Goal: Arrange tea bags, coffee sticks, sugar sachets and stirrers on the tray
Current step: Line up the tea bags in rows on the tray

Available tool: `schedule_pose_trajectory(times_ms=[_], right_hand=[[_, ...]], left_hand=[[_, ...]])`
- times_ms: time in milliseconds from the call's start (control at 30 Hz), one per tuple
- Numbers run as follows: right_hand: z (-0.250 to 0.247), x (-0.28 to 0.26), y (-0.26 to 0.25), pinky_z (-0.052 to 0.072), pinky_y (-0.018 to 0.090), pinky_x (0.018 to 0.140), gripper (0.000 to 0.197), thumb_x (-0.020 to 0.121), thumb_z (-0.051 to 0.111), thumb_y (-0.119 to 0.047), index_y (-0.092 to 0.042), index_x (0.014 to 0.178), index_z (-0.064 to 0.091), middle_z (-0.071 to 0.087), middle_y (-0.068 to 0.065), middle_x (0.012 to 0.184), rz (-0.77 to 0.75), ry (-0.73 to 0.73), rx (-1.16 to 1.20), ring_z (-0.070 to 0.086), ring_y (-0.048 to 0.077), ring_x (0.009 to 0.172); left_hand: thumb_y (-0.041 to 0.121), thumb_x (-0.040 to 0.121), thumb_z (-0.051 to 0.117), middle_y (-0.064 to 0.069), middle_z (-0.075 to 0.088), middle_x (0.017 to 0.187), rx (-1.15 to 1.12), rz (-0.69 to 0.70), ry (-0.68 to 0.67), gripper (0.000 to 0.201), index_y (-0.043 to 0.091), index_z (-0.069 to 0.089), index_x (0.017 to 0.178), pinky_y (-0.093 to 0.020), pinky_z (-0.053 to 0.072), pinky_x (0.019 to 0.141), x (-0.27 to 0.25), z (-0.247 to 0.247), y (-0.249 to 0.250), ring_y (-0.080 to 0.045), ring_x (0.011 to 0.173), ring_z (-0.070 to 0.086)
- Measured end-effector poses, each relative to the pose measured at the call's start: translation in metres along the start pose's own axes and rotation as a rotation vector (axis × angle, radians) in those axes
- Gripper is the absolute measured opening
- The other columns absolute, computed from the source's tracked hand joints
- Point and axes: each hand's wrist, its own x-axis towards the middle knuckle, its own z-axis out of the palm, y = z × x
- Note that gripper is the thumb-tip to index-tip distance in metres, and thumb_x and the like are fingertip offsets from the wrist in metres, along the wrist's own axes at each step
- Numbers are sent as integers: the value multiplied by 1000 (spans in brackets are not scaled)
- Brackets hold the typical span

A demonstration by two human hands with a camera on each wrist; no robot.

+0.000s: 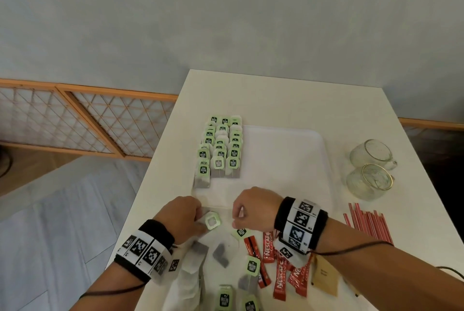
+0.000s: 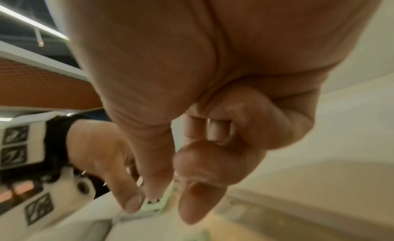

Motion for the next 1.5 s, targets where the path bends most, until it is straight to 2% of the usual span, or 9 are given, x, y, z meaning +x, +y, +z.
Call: schedule_pose_trajectory(times_ms=[100,233,467,800,967,1133,1267,1367,1500], right_hand=[[12,-8,-3,50,32,88,42,91,67,-50,-29,128,65,71,-3,111,-66,-73,-46,63,17,96],[26,-6,-10,42,29,80,47,91,68,-46,-32,135,60,68,-3,105,-140,-97,-119,59,17,95],[35,-1,-9,37,28,75,14,94,66,-31,-23,105,71,61,-9,99,-181,-56,-163,56,15,88],[37,-4,-6,38,30,74,22,95,66,-34,-23,114,70,56,-1,113,-185,-26,-187,50,15,85],[36,-4,-2,44,28,76,14,94,65,-29,-22,101,75,67,-6,105,-184,-4,-73,58,12,84],[20,-9,0,50,23,74,11,92,68,-28,-21,100,72,74,-7,98,-165,18,190,66,8,82],[5,-11,2,50,24,67,11,91,73,-30,-22,99,68,71,-9,82,-160,33,361,59,-1,60],[-3,-12,7,53,32,72,17,91,74,-30,-22,104,66,73,-2,84,-172,40,442,60,6,64],[-4,-10,11,52,26,72,13,92,74,-20,-15,103,72,76,8,93,-205,74,598,62,10,72]], left_hand=[[33,79,70,8,54,67,-41,43,-1,28,22,48,65,-21,38,59,-2,-1,2,-9,61,47],[22,84,65,6,44,60,-136,39,5,34,21,38,63,-21,33,56,-4,-6,5,-11,56,38],[5,85,61,-18,71,76,-445,16,-63,15,5,48,77,-39,59,60,-12,-9,9,-23,66,74],[11,74,61,7,52,66,-525,124,-122,20,19,51,90,-30,45,60,-10,-2,13,-11,57,50],[19,76,69,14,54,65,-400,223,-93,14,22,57,79,-26,42,62,-11,2,15,-5,57,44],[41,84,76,1,65,75,-429,293,-65,28,16,64,84,-22,45,62,-12,3,15,-3,62,53],[28,88,74,4,56,66,-555,302,-54,23,16,57,78,-30,44,59,-9,-1,17,-10,60,49],[15,91,71,7,54,66,-638,283,-47,20,16,56,78,-25,45,58,-8,-5,19,-11,60,49],[9,92,65,4,61,69,-666,291,-69,11,15,60,85,-31,48,64,-9,-10,20,-11,62,52]])
